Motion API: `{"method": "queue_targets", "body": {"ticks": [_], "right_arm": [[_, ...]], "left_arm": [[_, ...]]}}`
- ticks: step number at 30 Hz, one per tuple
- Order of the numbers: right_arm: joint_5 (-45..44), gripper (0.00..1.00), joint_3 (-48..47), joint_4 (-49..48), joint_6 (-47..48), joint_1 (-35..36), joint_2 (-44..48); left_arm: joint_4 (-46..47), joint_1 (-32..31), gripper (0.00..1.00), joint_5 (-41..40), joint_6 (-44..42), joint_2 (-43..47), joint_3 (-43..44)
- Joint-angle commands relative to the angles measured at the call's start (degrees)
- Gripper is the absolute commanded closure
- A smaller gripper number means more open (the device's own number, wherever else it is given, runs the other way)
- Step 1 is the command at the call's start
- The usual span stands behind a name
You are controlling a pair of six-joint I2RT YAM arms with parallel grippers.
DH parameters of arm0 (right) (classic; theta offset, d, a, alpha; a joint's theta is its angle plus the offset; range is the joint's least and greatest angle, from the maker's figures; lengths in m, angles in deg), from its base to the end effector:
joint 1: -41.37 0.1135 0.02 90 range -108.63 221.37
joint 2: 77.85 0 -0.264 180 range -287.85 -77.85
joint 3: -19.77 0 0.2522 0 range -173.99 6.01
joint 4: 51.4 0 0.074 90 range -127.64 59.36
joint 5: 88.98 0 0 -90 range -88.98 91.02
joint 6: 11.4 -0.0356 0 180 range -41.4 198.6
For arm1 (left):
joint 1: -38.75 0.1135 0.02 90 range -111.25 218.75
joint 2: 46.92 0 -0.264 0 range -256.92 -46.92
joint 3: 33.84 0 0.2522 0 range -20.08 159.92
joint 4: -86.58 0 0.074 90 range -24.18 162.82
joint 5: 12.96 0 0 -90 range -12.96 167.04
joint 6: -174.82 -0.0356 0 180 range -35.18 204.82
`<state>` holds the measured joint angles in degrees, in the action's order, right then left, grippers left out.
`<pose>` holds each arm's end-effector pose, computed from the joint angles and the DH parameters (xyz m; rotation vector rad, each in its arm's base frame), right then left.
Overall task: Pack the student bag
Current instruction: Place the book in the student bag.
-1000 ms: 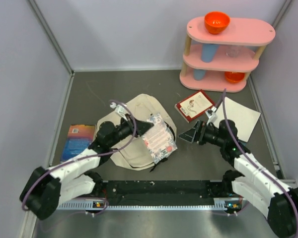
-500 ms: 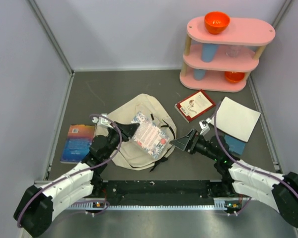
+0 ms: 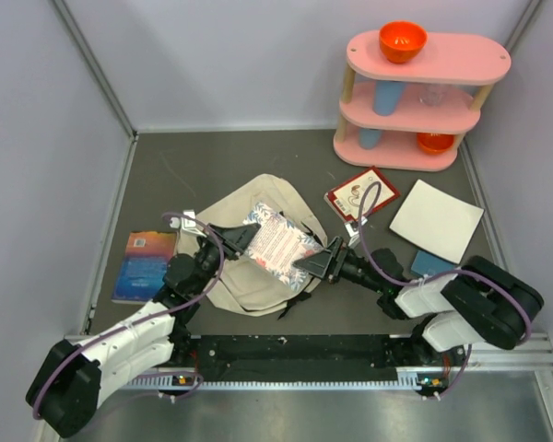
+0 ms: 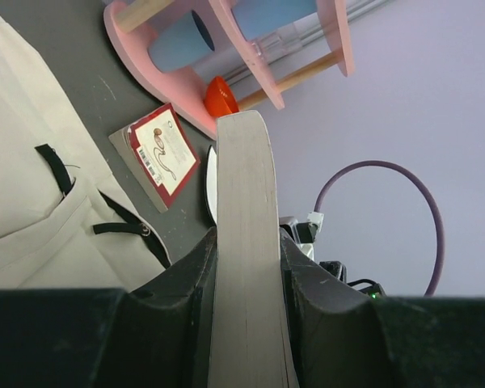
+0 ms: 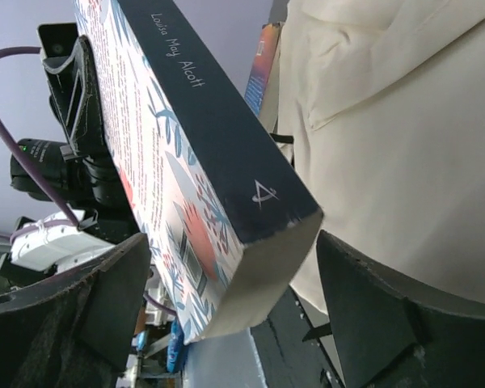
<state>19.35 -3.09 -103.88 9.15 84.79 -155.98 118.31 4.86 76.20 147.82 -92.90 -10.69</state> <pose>0.1500 0.1573 0.1593 0.1447 1.9335 1.6919 0.1474 -0.0984 0.2224 -0.4068 1.5133 -1.3629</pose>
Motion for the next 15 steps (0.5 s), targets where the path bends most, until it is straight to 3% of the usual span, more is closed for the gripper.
{"method": "queue_targets", "body": {"ticks": [1,15], "right_arm": [[-0.13,0.20,-2.85,-18.04,-1.92,2.55,-4.66],[0.83,0.46,-6.54,-20.16,-2.00,2.81,-6.86]], "left_arm": [[10.31,0.05,1.00,2.14,2.83,-0.25,-0.51],[13.57,-0.04,1.00,3.57,4.23,-4.21,-1.48]]}}
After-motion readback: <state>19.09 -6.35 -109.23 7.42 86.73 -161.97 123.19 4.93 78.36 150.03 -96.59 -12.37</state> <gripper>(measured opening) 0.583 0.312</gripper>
